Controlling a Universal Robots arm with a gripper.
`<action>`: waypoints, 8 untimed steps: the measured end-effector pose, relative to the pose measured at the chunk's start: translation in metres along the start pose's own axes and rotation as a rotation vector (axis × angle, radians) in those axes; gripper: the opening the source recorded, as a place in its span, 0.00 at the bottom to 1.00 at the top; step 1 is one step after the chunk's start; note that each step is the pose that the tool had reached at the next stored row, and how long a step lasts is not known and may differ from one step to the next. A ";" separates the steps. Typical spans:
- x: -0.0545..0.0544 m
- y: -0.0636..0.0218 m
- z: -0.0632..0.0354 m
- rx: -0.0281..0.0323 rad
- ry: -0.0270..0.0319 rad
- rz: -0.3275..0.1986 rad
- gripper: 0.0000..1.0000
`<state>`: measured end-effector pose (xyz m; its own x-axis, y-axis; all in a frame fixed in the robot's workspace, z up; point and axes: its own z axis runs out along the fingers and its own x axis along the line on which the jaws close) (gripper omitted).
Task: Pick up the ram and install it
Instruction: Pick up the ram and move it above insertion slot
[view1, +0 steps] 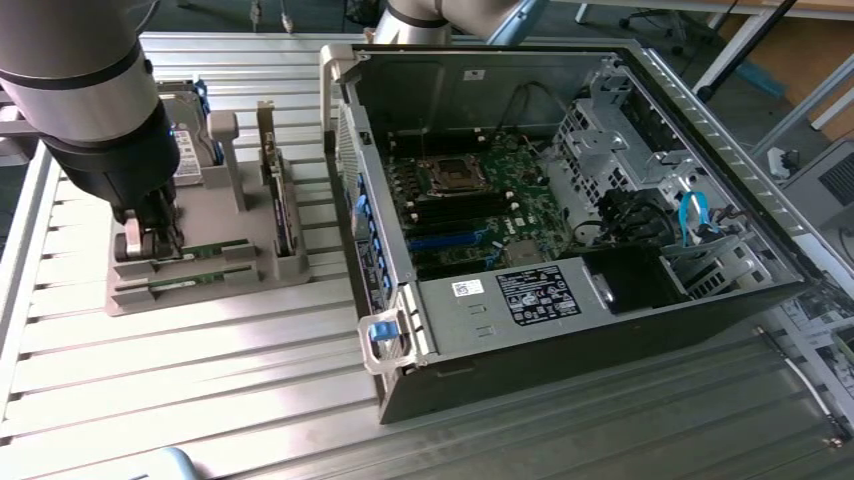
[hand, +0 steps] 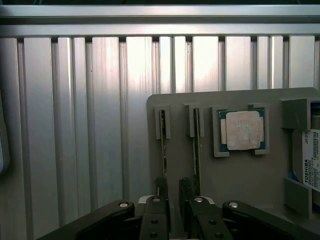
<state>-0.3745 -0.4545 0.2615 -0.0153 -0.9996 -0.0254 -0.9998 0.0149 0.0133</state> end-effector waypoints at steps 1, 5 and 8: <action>0.000 0.0000 0.0000 0.0001 0.0000 0.000 0.24; 0.000 0.0000 0.0001 0.0000 0.0000 0.000 0.24; 0.000 0.0000 0.0016 0.0003 -0.0001 0.000 0.24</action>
<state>-0.3745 -0.4547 0.2599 -0.0151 -0.9996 -0.0255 -0.9998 0.0148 0.0130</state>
